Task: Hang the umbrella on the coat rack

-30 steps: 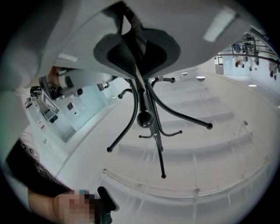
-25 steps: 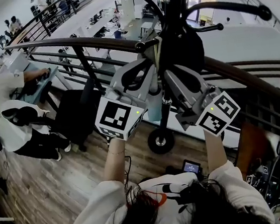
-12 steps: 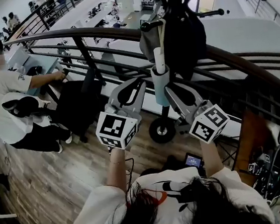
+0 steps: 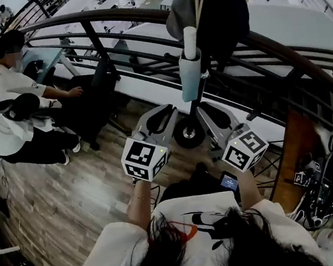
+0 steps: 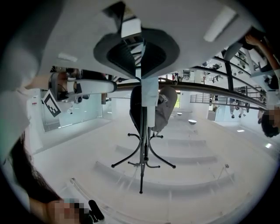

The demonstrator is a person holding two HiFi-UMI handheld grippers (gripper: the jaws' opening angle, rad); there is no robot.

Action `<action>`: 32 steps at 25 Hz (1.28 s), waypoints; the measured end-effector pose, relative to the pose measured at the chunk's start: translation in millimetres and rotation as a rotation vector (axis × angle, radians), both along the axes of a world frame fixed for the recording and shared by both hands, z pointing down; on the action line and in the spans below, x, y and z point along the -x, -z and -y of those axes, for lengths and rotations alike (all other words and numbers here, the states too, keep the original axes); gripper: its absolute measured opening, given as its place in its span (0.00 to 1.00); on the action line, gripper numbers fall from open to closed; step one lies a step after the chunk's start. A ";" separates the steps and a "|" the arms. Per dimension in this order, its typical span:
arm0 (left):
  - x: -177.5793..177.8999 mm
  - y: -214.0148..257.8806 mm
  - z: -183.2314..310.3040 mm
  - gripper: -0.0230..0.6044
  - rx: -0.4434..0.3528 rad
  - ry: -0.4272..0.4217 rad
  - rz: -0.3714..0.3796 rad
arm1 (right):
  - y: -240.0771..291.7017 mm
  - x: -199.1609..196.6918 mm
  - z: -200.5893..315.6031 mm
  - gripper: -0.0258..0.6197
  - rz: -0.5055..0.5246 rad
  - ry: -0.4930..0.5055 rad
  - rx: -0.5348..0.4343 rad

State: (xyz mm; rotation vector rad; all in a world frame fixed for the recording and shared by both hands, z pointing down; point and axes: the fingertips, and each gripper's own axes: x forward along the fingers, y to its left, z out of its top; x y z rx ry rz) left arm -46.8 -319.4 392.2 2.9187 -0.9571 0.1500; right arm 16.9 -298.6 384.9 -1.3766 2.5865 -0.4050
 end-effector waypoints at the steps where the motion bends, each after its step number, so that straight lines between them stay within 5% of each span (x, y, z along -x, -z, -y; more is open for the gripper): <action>1: 0.3 -8.2 -5.6 0.09 0.017 -0.010 0.005 | -6.0 1.7 -4.3 0.13 -0.007 -0.007 0.011; 14: 0.8 -82.0 -72.4 0.09 0.178 -0.068 0.070 | -55.2 5.8 -65.0 0.13 -0.025 -0.066 0.137; 32: -69.0 -53.5 -223.3 0.09 0.123 -0.139 0.033 | -49.4 -53.9 -213.6 0.07 -0.025 -0.093 0.121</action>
